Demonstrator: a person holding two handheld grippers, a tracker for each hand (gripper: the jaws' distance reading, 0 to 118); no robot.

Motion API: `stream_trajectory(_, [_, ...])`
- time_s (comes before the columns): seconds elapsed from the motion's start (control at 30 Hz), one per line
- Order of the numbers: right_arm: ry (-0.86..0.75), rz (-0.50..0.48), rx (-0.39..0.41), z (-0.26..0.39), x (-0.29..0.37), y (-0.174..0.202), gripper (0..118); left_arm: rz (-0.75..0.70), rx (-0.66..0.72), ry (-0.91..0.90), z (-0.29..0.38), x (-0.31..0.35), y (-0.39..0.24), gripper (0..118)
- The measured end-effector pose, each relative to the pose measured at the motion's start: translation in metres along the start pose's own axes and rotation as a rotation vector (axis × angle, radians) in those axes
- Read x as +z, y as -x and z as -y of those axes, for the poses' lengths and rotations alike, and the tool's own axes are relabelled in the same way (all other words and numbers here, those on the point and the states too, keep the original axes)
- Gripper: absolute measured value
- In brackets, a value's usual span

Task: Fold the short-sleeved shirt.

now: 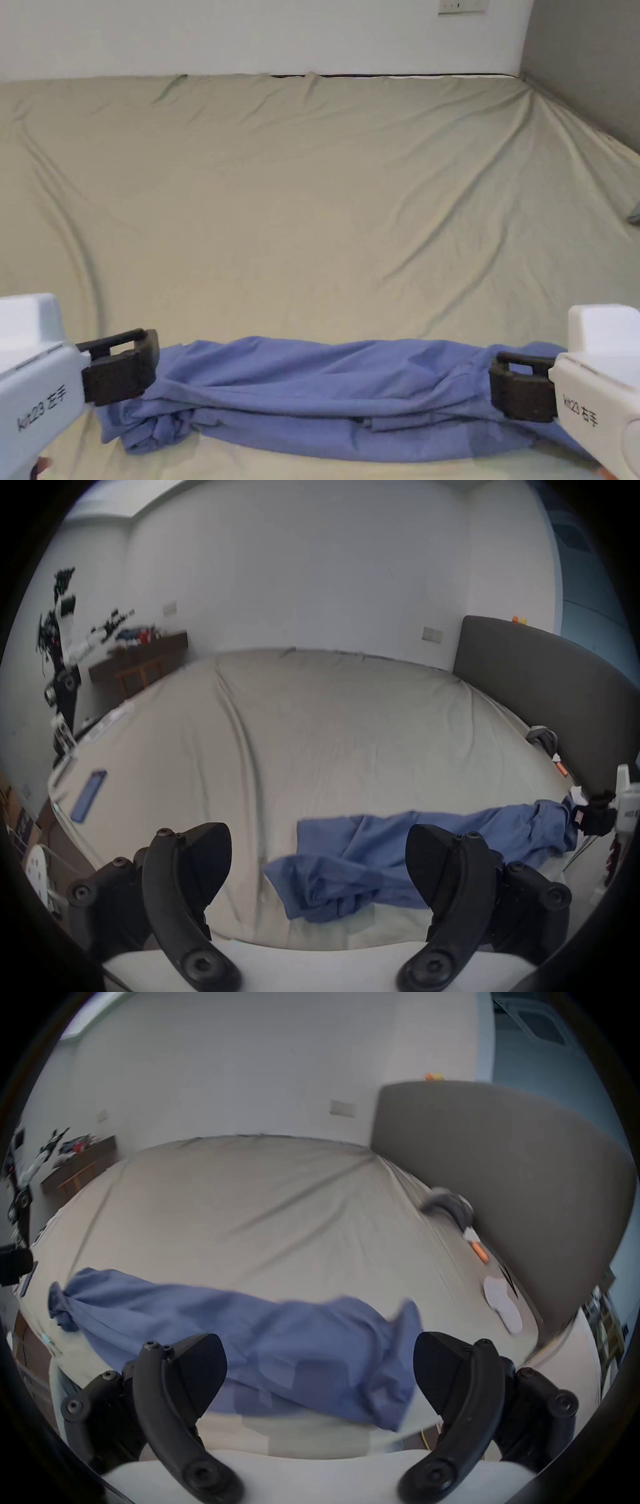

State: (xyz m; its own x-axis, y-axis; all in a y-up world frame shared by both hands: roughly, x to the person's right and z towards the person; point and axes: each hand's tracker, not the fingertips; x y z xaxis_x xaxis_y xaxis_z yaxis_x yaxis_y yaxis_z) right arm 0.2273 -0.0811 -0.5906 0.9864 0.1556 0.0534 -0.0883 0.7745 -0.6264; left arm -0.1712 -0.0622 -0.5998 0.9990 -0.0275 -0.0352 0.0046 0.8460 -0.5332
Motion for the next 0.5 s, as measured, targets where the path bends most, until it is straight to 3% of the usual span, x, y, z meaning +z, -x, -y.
stream_trajectory(0.1, [-0.051, -0.067, 0.032, -0.018, 0.000, 0.031, 106, -0.033, -0.019, -0.032, 0.001, 0.006, -0.009, 98])
stream_trajectory(0.13, [-0.050, -0.085, 0.033, -0.023, -0.001, 0.041, 95, -0.058, 0.000, -0.013, 0.003, 0.005, -0.009, 86])
stream_trajectory(0.17, [-0.053, -0.102, 0.028, -0.025, -0.001, 0.046, 73, -0.068, 0.028, 0.003, 0.005, 0.005, -0.007, 58])
stream_trajectory(0.2, [-0.065, -0.140, 0.023, -0.026, -0.001, 0.051, 33, -0.066, 0.067, 0.010, 0.011, 0.002, -0.001, 9])
stream_trajectory(0.23, [-0.068, -0.174, 0.019, -0.026, -0.003, 0.055, 6, -0.069, 0.106, 0.018, 0.015, 0.000, 0.003, 0])
stream_trajectory(0.3, [-0.074, -0.221, 0.028, -0.025, -0.006, 0.060, 3, -0.049, 0.175, 0.050, 0.022, -0.003, 0.014, 0])
stream_trajectory(0.4, [-0.096, -0.266, 0.050, -0.022, -0.009, 0.064, 0, -0.038, 0.167, 0.069, 0.030, -0.005, 0.023, 0])
stream_trajectory(0.5, [-0.125, -0.348, -0.023, -0.017, -0.010, 0.057, 0, 0.087, 0.278, 0.089, 0.037, -0.015, 0.036, 0])
